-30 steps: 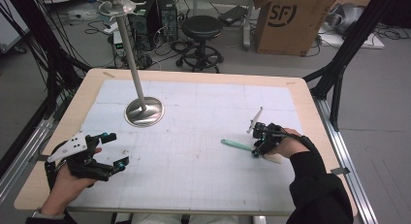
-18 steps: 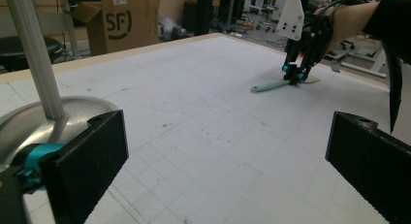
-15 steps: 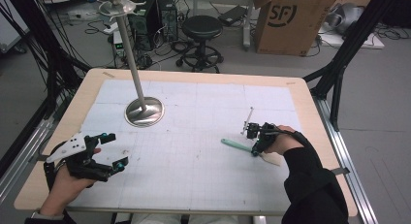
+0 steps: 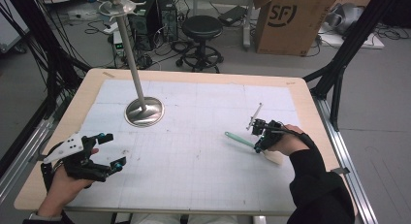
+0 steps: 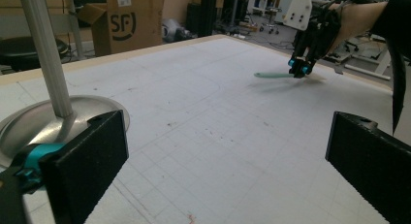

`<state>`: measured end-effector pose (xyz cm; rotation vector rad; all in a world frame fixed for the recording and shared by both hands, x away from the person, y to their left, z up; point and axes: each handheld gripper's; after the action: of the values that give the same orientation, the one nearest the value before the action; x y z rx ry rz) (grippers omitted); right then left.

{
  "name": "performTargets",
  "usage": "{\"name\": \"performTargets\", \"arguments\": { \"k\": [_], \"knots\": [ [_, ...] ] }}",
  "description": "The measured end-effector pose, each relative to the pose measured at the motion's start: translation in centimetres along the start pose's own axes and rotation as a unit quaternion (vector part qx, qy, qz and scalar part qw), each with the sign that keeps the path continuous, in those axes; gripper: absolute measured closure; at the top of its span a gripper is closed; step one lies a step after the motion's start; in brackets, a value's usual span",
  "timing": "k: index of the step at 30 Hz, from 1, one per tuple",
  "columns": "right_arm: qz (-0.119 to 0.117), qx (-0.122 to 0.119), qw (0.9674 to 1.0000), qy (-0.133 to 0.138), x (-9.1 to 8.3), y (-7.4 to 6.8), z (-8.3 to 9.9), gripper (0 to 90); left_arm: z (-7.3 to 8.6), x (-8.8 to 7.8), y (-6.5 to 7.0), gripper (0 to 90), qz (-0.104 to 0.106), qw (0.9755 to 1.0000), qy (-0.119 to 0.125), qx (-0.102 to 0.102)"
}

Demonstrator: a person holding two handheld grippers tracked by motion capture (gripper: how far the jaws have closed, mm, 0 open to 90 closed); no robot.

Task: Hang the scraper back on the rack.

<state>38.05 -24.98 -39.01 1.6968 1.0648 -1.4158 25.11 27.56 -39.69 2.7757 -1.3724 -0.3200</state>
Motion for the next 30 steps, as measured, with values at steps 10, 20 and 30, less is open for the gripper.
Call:
{"name": "performTargets", "arguments": {
  "k": [10, 20, 30],
  "knots": [
    [0.008, 0.036, 0.9906, 0.131, -3.1, -0.5, 2.2, 80.9, 0.0, 0.2, 0.0, 2.1, 0.003, 1.0, -0.001, 0.002],
    [0.001, 0.052, 0.9505, 0.306, -4.0, -1.6, 3.4, 80.9, 0.0, 0.2, 0.0, 2.1, 0.0, 1.0, 0.0, 0.0],
    [-0.013, 0.046, 0.8981, 0.437, -5.2, -3.3, 1.0, 80.8, 0.2, 0.4, -0.1, 2.1, 0.001, 1.0, -0.005, 0.002]
  ]
}}
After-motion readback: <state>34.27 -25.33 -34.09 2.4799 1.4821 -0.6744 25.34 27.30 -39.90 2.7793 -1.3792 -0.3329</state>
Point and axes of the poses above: each handheld gripper's, and its own axes: x roughly forward along the jaws, z roughly out of its underside, y roughly to its right, and after that the axes turned 1 degree about y, right-handed
